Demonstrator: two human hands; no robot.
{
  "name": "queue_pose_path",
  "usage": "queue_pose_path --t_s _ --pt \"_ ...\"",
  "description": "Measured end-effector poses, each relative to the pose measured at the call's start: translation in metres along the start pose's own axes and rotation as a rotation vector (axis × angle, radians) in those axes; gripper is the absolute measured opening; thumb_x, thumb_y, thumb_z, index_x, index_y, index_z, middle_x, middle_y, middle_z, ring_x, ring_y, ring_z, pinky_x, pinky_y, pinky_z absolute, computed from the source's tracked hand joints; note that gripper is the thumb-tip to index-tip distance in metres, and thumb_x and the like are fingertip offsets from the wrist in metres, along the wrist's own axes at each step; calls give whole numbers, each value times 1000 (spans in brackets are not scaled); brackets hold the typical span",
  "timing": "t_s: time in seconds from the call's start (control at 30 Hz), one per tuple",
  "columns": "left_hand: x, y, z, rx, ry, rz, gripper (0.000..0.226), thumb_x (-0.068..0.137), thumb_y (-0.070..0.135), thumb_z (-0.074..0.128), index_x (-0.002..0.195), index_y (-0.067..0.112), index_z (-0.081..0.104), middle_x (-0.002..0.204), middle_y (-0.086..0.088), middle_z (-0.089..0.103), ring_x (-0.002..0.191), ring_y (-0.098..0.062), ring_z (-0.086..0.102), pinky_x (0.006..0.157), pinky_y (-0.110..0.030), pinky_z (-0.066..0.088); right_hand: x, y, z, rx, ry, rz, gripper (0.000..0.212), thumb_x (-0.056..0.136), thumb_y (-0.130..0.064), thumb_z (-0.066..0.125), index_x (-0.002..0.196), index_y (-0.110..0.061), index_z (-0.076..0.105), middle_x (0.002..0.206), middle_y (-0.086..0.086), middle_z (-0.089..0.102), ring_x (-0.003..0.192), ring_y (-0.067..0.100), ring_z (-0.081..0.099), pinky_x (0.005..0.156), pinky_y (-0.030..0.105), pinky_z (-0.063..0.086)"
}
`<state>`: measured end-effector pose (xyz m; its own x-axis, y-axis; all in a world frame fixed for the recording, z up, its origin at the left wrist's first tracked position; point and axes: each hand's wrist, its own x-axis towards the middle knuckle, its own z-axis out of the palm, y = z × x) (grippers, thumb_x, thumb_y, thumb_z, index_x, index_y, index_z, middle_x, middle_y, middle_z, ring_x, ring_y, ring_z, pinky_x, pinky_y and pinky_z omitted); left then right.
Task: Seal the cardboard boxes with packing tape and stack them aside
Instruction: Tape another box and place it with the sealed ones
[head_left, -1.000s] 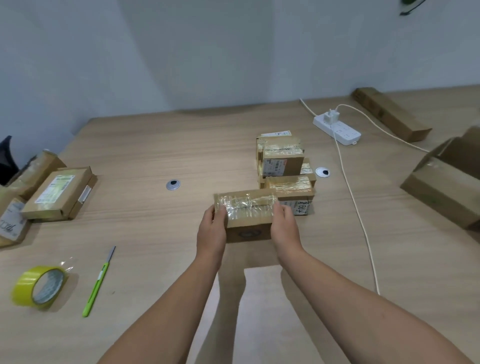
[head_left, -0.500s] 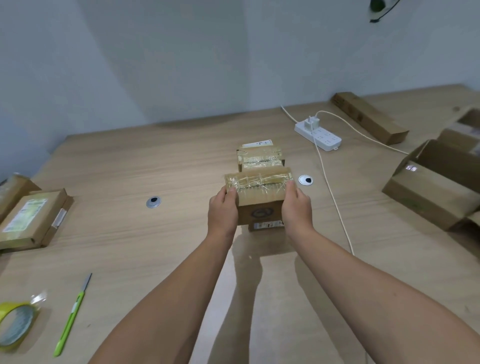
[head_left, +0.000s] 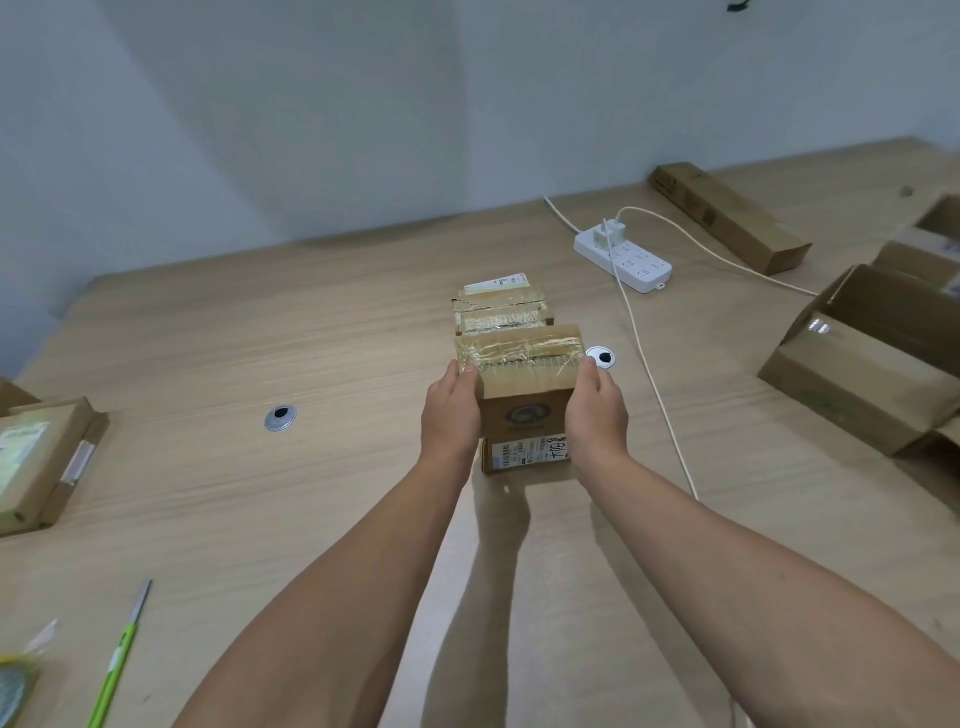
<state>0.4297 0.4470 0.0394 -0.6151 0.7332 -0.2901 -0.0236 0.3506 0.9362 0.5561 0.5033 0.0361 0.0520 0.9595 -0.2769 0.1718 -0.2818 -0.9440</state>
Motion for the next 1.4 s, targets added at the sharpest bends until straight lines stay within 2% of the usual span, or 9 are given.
queue_pose_path --t_s 0.27,0.57,0.73,0.83,0.93,1.0,1.07,1.23,1.4 --pt "20 -9 13 -15 -26 -41 96 65 76 37 140 17 51 144 -9 51 135 -31 46 114 -55 36 18 9 5 -19 26 19 51 108 -45 27 138 -18 57 133 6 57 127 26 50 111 44 39" --pt "25 -12 18 56 -26 6 93 70 79 31 146 27 47 144 -6 47 133 -25 46 112 -51 38 25 14 9 -22 4 15 51 108 -46 26 145 -22 51 142 2 53 133 22 47 111 36 35" --pt "23 -9 19 74 -28 16 88 74 75 33 146 25 46 143 -5 46 133 -24 46 112 -50 39 22 16 7 9 -6 22 53 107 -50 25 146 -24 51 142 0 55 133 21 48 114 42 37" --pt "22 -11 17 62 -43 13 88 70 78 35 141 28 50 137 -3 53 128 -23 50 109 -51 42 18 15 3 31 -24 21 52 108 -48 26 149 -24 47 147 -3 52 137 19 45 112 32 33" --pt "17 -11 14 74 -60 18 75 75 73 35 131 28 56 129 -3 58 122 -23 54 104 -48 45 12 16 -2 29 -53 19 51 108 -49 26 149 -26 46 144 -6 52 134 16 45 106 31 34" --pt "13 -10 12 72 -65 32 61 83 67 36 121 25 59 123 -5 60 118 -24 56 95 -43 46 8 17 -4 34 -56 14 49 108 -48 26 147 -27 48 134 -9 54 125 12 47 101 28 34" --pt "9 -11 10 69 -64 39 53 92 59 38 123 21 58 126 -6 58 119 -24 54 91 -40 43 5 21 -7 22 -45 -3 45 108 -45 27 140 -26 53 125 -9 56 119 12 50 96 29 35" --pt "3 -22 2 83 -25 14 57 104 49 37 153 19 37 154 -2 40 144 -23 35 112 -41 32 -6 34 -13 -66 39 37 45 106 -41 31 130 -14 57 131 6 53 113 22 52 91 33 37" --pt "-17 -40 -15 111 15 -53 61 105 47 36 158 19 26 163 0 27 150 -21 24 120 -41 23 -27 56 -11 -254 -30 126 42 105 -37 32 121 -7 57 129 15 56 117 33 51 102 43 41"
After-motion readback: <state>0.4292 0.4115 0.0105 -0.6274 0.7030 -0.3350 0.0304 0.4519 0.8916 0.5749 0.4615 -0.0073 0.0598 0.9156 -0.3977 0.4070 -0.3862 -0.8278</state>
